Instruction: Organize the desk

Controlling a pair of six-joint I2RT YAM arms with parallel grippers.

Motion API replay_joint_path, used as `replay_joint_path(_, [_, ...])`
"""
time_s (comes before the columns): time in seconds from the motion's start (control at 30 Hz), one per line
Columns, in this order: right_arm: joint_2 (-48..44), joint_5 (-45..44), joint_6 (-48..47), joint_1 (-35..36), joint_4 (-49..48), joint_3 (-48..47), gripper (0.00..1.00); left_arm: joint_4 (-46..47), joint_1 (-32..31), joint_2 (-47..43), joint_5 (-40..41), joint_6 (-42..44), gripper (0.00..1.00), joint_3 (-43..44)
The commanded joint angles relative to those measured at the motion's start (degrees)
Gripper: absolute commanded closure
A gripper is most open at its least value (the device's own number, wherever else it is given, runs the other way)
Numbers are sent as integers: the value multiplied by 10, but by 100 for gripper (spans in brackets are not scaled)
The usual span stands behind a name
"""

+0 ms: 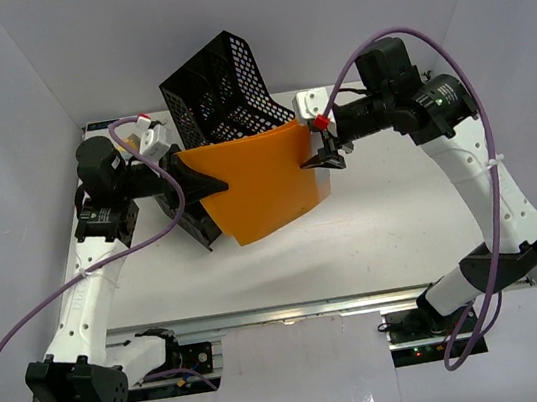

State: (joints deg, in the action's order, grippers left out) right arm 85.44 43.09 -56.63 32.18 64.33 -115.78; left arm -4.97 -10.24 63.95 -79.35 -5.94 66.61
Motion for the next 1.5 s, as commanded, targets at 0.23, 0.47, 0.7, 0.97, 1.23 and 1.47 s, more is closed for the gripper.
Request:
replay_joint_path(0.23, [-54, -7, -4, 17, -74, 17, 12, -14, -10, -24, 16, 15, 100, -7])
replay_joint_path(0.47, [-57, 21, -6, 16, -53, 12, 5, -16, -10, -26, 18, 17, 100, -11])
replay_joint_path(0.7, [-3, -24, -42, 49, 23, -29, 16, -15, -13, -21, 18, 15, 100, -8])
replay_joint_path(0.97, [24, -79, -42, 70, 40, -64, 50, -36, -13, -23, 32, 36, 100, -6])
replay_joint_path(1.23, [22, -100, -24, 69, 40, -66, 92, -69, -13, -32, 121, 58, 82, 14])
replay_joint_path(1.47, [-3, -155, 64, 48, -60, -55, 92, -72, -13, -63, 282, 50, 18, 48])
